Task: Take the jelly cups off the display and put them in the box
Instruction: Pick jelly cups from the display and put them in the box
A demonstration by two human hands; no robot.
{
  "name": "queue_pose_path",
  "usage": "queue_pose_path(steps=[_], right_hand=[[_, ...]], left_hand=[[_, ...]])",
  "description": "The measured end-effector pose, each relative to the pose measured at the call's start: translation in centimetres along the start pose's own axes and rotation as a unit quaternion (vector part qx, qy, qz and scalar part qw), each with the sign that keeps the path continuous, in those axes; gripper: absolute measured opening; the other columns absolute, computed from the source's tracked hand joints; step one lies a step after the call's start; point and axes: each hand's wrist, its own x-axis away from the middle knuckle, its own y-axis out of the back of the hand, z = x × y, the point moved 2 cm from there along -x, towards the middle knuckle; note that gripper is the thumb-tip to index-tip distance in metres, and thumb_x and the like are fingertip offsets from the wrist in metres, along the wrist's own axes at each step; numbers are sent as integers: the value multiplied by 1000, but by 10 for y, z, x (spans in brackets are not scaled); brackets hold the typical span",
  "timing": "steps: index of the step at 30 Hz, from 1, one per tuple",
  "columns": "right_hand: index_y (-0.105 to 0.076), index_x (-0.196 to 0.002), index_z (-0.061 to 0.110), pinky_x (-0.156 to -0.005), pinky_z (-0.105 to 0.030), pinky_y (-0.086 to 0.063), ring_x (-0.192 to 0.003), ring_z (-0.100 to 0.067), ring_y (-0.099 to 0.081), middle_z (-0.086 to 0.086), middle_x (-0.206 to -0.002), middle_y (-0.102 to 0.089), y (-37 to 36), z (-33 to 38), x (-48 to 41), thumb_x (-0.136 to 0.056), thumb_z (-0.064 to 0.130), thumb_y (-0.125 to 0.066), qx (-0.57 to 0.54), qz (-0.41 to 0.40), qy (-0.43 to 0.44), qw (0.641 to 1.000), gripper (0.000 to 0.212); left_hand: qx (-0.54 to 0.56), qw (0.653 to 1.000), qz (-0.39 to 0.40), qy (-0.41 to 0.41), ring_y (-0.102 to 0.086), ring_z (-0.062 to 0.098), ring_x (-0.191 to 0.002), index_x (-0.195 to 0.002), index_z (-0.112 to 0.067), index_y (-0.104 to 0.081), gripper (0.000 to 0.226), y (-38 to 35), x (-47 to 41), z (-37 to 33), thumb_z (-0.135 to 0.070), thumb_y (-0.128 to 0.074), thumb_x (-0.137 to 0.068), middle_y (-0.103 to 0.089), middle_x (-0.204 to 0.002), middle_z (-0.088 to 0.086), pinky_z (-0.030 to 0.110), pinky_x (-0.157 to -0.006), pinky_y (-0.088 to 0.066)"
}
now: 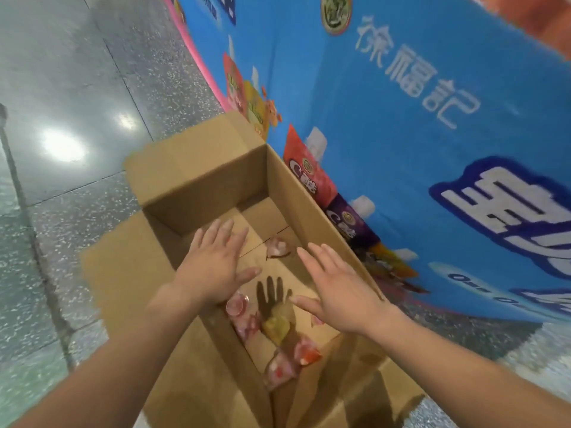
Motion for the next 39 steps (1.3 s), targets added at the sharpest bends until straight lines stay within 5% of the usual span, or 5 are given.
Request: queue_pose_path(steps=[22,26,30,34,39], right_hand=[[-35,-146,12,-97,-43,-49,-120,-35,-57,-17,-134,-57,-151,-75,-47,-96,51,-58,-142,69,-248,956,67],[-40,-147,8,-103,-44,-48,-126,-34,-56,-17,-137,-59,-167,-85,-55,-95,56,-58,-243,66,-339,907,73],[-50,-137,4,-50,-31,-51,-97,-33,-62,-18,-119,-63,-185,-94,-64,-96,60,-52,-405,58,-458,789,69],[-45,-142,8,-58,-40,-50,-114,-44,-58,-24,-135,-55,-195,-98,-65,-101,55,-47,-492,63,-518,697,63],[-49,-137,10,-60,-46,-55,-115,-45,-57,-23,-132,-56,-215,-101,-68,-102,52,-48,-522,80,-540,656,54]], left_hand=[[-1,998,52,-43,6,26,-154,-159,-28,6,90,-52,-40,15,-75,-31,-91,4,-168,4,53,-123,0],[11,999,38,-32,1,26,-154,-159,-28,2,91,-45,-42,21,-75,-35,-90,-1,-168,4,54,-124,-3],[22,999,21,-30,-2,26,-154,-159,-29,0,90,-41,-41,20,-75,-35,-90,-4,-168,3,53,-123,-3],[17,999,21,-30,-2,24,-154,-158,-31,-2,88,-45,-33,21,-76,-33,-88,-7,-167,0,51,-123,-2],[11,999,31,-17,-4,22,-154,-158,-34,0,88,-48,-25,26,-77,-29,-86,-9,-167,-1,49,-124,-3]])
